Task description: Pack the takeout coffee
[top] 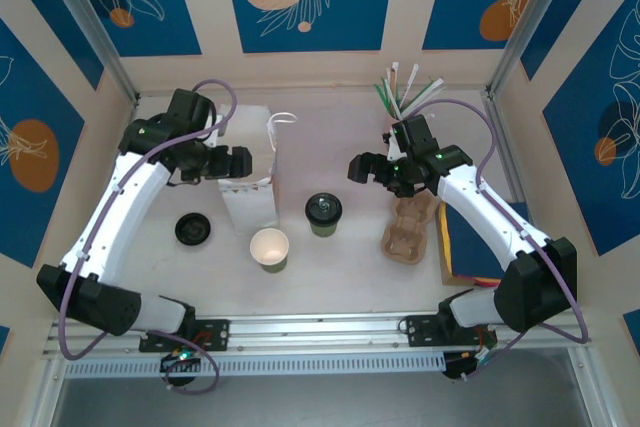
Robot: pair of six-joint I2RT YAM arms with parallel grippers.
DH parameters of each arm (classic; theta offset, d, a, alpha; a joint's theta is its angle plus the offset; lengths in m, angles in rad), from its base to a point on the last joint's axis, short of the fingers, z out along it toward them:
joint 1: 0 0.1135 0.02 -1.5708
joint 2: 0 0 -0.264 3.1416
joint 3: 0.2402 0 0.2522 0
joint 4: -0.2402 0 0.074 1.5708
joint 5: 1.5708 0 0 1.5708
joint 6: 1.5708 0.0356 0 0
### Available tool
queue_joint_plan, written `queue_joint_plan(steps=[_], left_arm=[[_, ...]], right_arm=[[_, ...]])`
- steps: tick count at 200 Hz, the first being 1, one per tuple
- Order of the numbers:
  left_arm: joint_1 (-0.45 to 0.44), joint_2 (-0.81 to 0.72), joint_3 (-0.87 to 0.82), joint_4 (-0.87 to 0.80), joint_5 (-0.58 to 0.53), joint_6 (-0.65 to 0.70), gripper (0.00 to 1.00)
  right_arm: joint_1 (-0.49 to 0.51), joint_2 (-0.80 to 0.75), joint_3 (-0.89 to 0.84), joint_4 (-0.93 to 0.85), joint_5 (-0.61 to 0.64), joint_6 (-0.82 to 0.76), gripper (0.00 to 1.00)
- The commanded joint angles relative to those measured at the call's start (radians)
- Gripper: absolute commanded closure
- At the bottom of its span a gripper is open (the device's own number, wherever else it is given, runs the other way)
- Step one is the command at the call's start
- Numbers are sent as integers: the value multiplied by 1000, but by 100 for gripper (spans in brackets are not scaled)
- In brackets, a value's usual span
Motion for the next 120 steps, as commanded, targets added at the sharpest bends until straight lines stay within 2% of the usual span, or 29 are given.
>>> queue_joint_plan(steps=[1,61,104,120], left_arm=[[-6,-43,13,-50,-22,-26,1],[-6,-42,107,-91,-17,-34,0],[-6,-7,267,-179,-130,-59,0],[-6,-8,305,-172,-133,-65,0]], right_arm=[[3,-1,17,-14,-9,2,1],[6,1,15,-13,-12,1,1],[7,-5,9,-18,-3,2,1],[8,-8,6,-18,-2,3,1]])
